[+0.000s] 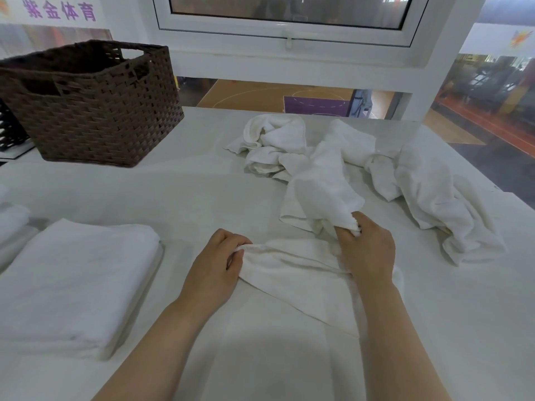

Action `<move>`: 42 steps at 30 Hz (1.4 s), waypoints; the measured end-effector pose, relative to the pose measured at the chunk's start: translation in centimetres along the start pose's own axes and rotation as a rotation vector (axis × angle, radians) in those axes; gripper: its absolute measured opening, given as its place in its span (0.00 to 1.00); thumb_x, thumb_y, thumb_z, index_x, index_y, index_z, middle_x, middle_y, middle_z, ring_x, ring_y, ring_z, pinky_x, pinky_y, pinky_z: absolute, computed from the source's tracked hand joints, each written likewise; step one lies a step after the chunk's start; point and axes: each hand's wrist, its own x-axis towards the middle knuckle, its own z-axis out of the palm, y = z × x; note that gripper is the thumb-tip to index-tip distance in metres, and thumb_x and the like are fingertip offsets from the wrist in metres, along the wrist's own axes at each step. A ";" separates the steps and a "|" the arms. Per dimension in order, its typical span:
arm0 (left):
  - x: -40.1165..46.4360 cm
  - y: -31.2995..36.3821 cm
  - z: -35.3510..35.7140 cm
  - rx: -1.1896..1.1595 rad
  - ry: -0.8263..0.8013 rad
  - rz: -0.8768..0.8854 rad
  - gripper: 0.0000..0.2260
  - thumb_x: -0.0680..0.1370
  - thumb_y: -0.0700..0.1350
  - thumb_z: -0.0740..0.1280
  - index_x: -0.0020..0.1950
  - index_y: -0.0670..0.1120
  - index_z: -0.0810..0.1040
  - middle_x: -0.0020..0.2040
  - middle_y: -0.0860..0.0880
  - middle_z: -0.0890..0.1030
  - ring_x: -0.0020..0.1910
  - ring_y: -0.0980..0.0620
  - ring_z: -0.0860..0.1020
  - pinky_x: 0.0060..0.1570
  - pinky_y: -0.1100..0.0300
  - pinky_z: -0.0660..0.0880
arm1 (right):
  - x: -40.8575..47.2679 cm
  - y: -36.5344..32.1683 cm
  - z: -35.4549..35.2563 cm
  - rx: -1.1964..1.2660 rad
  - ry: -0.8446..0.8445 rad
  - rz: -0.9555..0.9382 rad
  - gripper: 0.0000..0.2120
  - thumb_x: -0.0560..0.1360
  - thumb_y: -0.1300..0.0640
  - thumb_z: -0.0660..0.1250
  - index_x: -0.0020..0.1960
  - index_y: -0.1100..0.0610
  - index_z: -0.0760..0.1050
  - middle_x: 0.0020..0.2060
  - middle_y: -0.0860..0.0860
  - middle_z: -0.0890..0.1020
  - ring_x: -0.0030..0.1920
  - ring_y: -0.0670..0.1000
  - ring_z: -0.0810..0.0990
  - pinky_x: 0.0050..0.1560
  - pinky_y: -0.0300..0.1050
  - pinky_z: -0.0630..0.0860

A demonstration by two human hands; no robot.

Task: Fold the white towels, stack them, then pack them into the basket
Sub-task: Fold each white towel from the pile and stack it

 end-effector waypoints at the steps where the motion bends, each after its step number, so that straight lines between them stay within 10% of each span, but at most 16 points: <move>1: 0.0 0.0 -0.1 -0.019 0.006 0.007 0.11 0.80 0.40 0.61 0.55 0.54 0.79 0.51 0.61 0.72 0.49 0.58 0.75 0.44 0.70 0.71 | -0.2 -0.4 0.0 0.109 -0.007 0.041 0.17 0.73 0.48 0.61 0.30 0.52 0.59 0.23 0.47 0.60 0.26 0.48 0.58 0.29 0.44 0.56; 7: -0.3 1.0 -0.5 -0.116 0.088 0.050 0.11 0.81 0.39 0.62 0.56 0.53 0.80 0.52 0.59 0.74 0.51 0.58 0.76 0.46 0.72 0.69 | -1.0 -1.8 0.7 0.321 -0.070 0.119 0.17 0.80 0.57 0.60 0.33 0.54 0.66 0.27 0.44 0.67 0.27 0.42 0.63 0.32 0.41 0.62; 9: -0.4 1.4 -0.6 -0.154 0.110 0.047 0.11 0.81 0.39 0.63 0.55 0.53 0.80 0.51 0.59 0.76 0.52 0.57 0.76 0.45 0.72 0.69 | -1.2 -2.0 1.0 0.186 -0.038 0.020 0.12 0.79 0.64 0.59 0.56 0.52 0.76 0.46 0.45 0.77 0.44 0.43 0.73 0.46 0.39 0.69; 11: -0.4 1.9 -0.8 -0.203 0.130 0.027 0.09 0.80 0.39 0.64 0.52 0.53 0.79 0.49 0.59 0.77 0.50 0.57 0.77 0.44 0.71 0.69 | -1.1 -1.5 1.4 0.027 0.073 -0.148 0.29 0.73 0.73 0.56 0.70 0.54 0.71 0.61 0.49 0.76 0.57 0.50 0.73 0.55 0.42 0.70; 16: -0.6 2.3 -0.8 -0.352 0.112 -0.087 0.08 0.78 0.39 0.67 0.46 0.52 0.76 0.41 0.57 0.77 0.37 0.57 0.73 0.37 0.70 0.67 | -0.3 -0.2 1.5 -0.271 0.140 -0.391 0.32 0.57 0.74 0.59 0.56 0.55 0.83 0.61 0.52 0.81 0.57 0.59 0.75 0.57 0.51 0.65; 21: -0.7 2.5 -0.9 -0.243 0.020 -0.014 0.09 0.78 0.39 0.67 0.45 0.54 0.75 0.44 0.56 0.77 0.42 0.53 0.75 0.37 0.69 0.68 | 0.3 2.1 0.3 -0.435 0.106 -0.022 0.22 0.62 0.68 0.60 0.51 0.57 0.83 0.50 0.58 0.83 0.48 0.63 0.76 0.48 0.54 0.67; 25: -0.8 2.4 -0.8 -0.130 -0.056 0.046 0.09 0.79 0.41 0.66 0.44 0.55 0.74 0.44 0.57 0.76 0.41 0.56 0.74 0.38 0.69 0.68 | 0.6 2.5 -1.0 -0.491 0.078 0.211 0.18 0.72 0.62 0.59 0.57 0.64 0.80 0.62 0.62 0.77 0.60 0.66 0.71 0.58 0.58 0.66; 29: -0.7 2.4 -0.8 -0.137 -0.076 0.038 0.10 0.78 0.41 0.66 0.43 0.56 0.74 0.44 0.57 0.76 0.42 0.56 0.74 0.38 0.69 0.68 | 0.6 0.2 -0.7 -0.324 0.113 -0.103 0.22 0.68 0.65 0.60 0.60 0.61 0.77 0.67 0.59 0.73 0.67 0.64 0.68 0.67 0.56 0.60; 35: -0.7 2.1 -0.8 -0.102 -0.089 0.048 0.08 0.79 0.44 0.67 0.44 0.58 0.75 0.46 0.57 0.76 0.40 0.53 0.73 0.38 0.69 0.67 | 2.1 -0.6 2.2 -0.396 -0.401 -0.287 0.13 0.76 0.62 0.63 0.60 0.57 0.77 0.55 0.54 0.78 0.55 0.56 0.74 0.56 0.46 0.70; 42: -0.7 1.9 -0.6 -0.077 -0.121 0.041 0.07 0.79 0.44 0.66 0.47 0.58 0.76 0.48 0.58 0.76 0.42 0.55 0.73 0.39 0.69 0.67 | 2.9 0.2 3.4 -0.555 -0.422 -0.157 0.13 0.79 0.55 0.61 0.63 0.56 0.71 0.55 0.54 0.75 0.54 0.56 0.73 0.48 0.48 0.71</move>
